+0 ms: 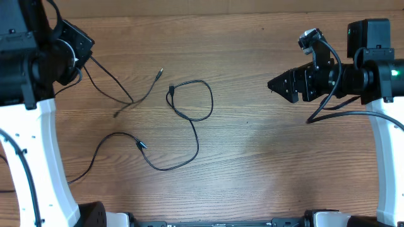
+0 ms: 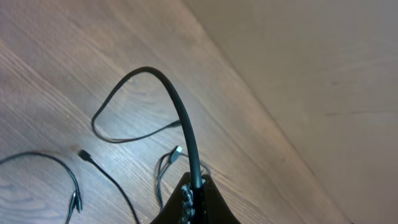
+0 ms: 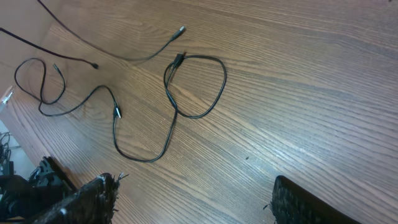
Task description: Untangle cables
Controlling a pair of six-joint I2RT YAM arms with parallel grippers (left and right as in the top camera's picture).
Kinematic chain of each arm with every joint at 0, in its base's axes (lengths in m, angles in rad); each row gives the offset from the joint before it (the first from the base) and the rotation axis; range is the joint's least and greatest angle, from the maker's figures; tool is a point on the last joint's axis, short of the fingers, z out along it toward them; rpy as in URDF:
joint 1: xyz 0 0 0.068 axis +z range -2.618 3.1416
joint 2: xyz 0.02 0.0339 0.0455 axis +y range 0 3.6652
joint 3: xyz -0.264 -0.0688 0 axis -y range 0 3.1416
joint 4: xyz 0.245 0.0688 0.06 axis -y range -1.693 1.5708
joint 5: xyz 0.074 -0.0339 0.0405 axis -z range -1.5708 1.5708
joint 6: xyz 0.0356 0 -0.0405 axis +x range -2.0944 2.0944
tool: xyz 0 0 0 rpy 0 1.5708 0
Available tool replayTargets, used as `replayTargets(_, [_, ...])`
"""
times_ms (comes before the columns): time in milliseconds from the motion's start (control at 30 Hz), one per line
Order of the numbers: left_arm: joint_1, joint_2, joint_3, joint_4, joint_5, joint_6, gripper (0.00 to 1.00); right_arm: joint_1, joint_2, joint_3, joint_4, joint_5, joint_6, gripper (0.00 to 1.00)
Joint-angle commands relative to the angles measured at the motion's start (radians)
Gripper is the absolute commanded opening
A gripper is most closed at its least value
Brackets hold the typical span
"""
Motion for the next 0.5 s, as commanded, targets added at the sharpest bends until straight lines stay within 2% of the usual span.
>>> replayTargets(0, [-0.002,0.044,-0.023,0.004,0.005,-0.042,0.04,-0.002,0.002,0.008,-0.002,-0.001,-0.003,0.78])
replayTargets(300, [-0.003,0.143,-0.024,0.008,0.055,-0.078,0.04,-0.002,0.002,0.006,-0.002,-0.001,-0.003,0.78])
replayTargets(467, [0.003,0.214,-0.024,0.019,0.031,-0.078,0.04,-0.002,0.002,0.006,-0.002,-0.001,-0.003,0.78])
